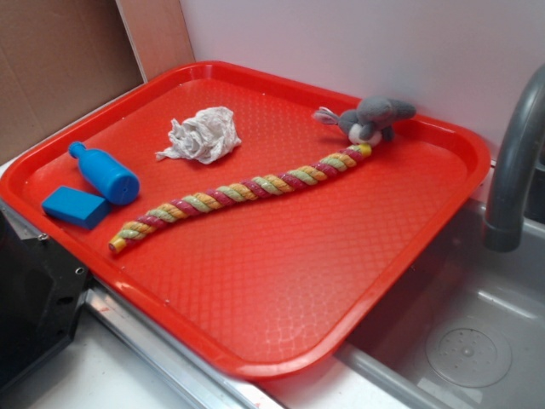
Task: Grab the gray animal.
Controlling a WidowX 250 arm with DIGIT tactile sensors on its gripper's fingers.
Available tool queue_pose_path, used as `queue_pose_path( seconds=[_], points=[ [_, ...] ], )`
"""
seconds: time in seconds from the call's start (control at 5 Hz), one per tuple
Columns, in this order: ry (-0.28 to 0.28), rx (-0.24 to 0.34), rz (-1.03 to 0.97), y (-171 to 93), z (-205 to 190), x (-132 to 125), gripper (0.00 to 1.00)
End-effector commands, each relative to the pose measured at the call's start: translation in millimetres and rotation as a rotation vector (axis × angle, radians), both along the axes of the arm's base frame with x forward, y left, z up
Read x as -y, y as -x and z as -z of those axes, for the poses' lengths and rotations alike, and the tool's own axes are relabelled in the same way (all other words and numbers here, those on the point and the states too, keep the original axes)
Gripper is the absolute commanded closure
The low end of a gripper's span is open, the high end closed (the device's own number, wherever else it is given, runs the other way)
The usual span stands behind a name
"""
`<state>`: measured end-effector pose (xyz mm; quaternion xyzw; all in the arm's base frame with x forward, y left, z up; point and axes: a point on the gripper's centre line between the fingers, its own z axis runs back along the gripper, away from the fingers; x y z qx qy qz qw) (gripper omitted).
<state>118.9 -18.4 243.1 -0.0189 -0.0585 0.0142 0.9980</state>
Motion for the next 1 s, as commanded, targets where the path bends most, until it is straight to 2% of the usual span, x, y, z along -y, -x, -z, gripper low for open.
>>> queue_pose_path(
  seconds=[0.0, 0.2, 0.4, 0.6, 0.8],
  points=[
    [0.000, 0.000, 0.000, 0.0, 0.0, 0.0, 0.00],
    [-0.040, 0.019, 0.111, -48.5, 39.6, -12.8, 0.00],
    [-0.064, 0.159, 0.272, -104.2, 63.5, 1.6, 0.00],
    [-0.093, 0.188, 0.289, -153.6, 83.1, 5.0, 0.00],
    [-0.093, 0.188, 0.289, -153.6, 83.1, 5.0, 0.00]
  ],
)
